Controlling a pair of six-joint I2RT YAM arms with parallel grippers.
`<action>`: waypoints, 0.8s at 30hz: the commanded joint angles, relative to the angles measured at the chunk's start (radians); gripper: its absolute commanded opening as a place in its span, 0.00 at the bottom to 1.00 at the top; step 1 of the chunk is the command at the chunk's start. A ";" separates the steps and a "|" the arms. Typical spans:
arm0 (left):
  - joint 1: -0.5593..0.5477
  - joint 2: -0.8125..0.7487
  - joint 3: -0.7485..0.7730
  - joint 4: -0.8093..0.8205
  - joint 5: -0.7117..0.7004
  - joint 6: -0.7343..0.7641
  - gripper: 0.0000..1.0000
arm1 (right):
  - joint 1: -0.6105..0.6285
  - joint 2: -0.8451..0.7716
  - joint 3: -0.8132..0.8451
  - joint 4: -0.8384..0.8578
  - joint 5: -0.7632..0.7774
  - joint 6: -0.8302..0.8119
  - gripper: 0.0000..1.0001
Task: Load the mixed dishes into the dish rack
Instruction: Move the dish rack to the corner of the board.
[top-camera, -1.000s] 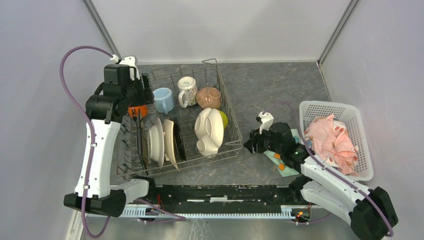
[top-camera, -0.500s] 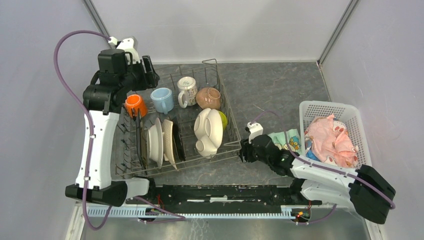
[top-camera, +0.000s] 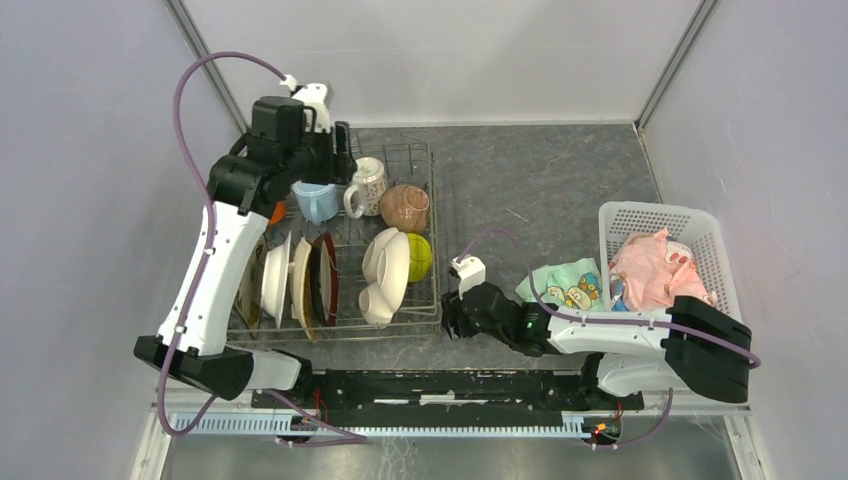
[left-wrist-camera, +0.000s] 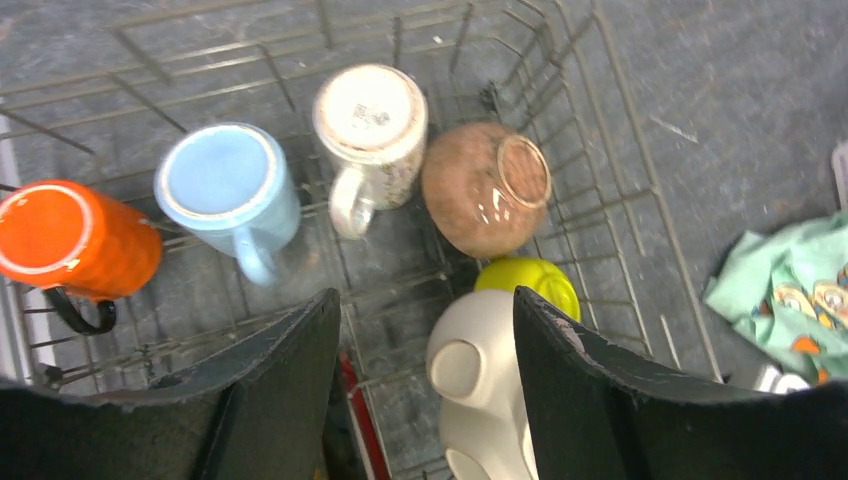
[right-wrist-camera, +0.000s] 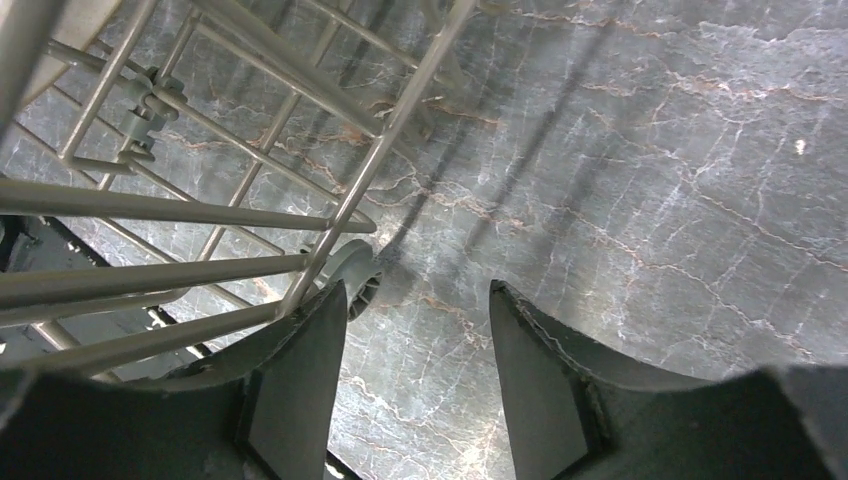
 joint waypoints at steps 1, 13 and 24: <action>-0.104 -0.011 -0.004 -0.056 -0.064 0.016 0.70 | 0.021 -0.025 0.066 0.069 0.024 -0.040 0.62; -0.312 -0.110 -0.189 -0.075 -0.013 -0.133 0.68 | 0.005 -0.295 0.069 -0.155 0.191 -0.094 0.79; -0.593 -0.088 -0.218 -0.096 -0.260 -0.240 0.74 | 0.005 -0.427 0.022 -0.158 0.250 -0.095 0.83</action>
